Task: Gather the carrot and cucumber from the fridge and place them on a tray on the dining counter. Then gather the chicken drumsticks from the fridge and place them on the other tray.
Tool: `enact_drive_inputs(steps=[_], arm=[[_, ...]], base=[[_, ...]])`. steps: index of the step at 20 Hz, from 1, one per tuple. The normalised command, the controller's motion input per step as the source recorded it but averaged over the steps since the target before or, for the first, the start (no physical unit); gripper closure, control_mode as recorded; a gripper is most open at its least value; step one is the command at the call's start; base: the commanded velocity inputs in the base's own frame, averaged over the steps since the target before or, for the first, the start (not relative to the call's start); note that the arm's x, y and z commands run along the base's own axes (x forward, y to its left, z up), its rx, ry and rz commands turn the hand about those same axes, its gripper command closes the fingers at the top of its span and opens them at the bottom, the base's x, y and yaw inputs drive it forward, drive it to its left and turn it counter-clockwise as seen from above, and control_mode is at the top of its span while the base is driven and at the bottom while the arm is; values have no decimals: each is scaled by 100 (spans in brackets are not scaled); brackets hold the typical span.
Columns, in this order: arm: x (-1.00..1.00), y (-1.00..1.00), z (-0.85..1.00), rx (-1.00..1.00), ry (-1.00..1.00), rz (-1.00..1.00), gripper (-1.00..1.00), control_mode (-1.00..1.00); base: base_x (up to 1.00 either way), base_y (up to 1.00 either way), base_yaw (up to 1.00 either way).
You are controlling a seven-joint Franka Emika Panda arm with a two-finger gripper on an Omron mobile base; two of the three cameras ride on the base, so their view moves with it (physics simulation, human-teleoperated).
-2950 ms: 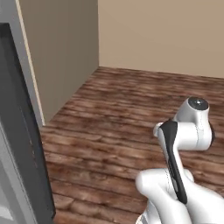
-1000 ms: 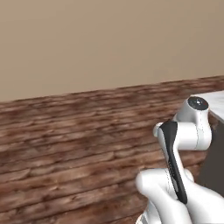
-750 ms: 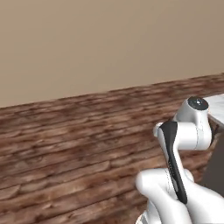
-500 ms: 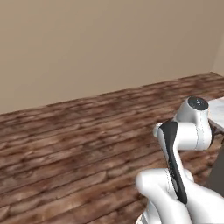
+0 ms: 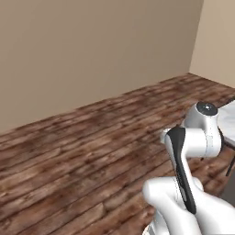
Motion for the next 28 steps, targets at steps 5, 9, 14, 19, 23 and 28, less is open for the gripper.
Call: enact_drive_inputs(steps=[5,9,14,19,23,28], arm=[[0,0,0,0,0,0,100,100],[0,0,0,0,0,0,100,100],[0,0,0,0,0,0,100,100],[0,0,0,0,0,0,100,100],[0,0,0,0,0,0,100,100],[0,0,0,0,0,0,100,100]], base=[[71,9,-42],[76,16,-38],[76,18,-37],[72,16,-37],[68,12,-37],[72,13,-36]])
